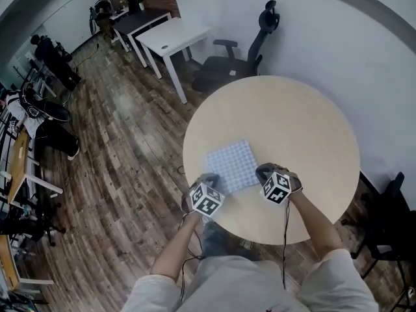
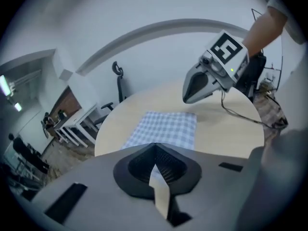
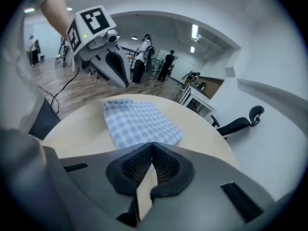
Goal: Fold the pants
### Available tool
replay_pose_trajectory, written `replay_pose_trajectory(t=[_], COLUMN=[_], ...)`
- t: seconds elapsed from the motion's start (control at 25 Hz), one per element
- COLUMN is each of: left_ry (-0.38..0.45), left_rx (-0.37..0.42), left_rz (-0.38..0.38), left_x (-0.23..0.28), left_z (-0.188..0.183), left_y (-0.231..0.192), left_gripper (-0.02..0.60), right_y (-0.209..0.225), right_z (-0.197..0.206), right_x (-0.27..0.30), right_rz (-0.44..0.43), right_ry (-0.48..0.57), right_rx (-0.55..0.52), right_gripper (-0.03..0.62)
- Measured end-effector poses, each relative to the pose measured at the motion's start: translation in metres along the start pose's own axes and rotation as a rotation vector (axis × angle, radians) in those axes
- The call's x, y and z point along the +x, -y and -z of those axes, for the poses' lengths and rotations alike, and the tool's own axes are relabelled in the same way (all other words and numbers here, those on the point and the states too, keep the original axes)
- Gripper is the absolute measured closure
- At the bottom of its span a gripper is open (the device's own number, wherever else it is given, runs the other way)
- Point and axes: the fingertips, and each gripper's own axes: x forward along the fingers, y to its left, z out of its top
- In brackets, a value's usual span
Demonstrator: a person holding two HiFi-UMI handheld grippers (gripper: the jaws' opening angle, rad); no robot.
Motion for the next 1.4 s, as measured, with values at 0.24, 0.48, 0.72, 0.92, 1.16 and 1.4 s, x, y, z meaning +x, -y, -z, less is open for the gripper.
replay_pose_trajectory(t=[0.24,0.48,0.72,0.92,1.16,1.4], left_ry=[0.267,0.365,0.384,0.391,0.410,0.431], left_rx=[-0.319,-0.447,-0.458,-0.439,-0.445,-0.414], left_rz=[0.010,-0.003,0.022,0.043,0.082,0.098], left_x=[-0.025,-0.049,-0.068,-0.082,-0.117,-0.168], left_z=[-0.030,-0.033,-0.030,-0.014,0.021,0.058], left_y=[-0.014,-0.009,0.011,0.032,0.057,0.079], left_gripper=[0.551,0.551,0.551,0.551,0.551,0.551], right_y=[0.012,0.018,-0.014,-0.048,-0.105,-0.169], right_z=[-0.030,-0.051,-0.061,-0.064,-0.073,-0.094], right_x=[-0.022,-0.058,-0.072,-0.087,-0.103,-0.126], right_rz=[0.088,0.198,0.240,0.279,0.316,0.378], right_ry=[0.256,0.433,0.421,0.386,0.356,0.329], right_rx=[0.501,0.772,0.798,0.773,0.810,0.799], right_gripper=[0.566,0.566,0.566,0.566,0.566,0.566])
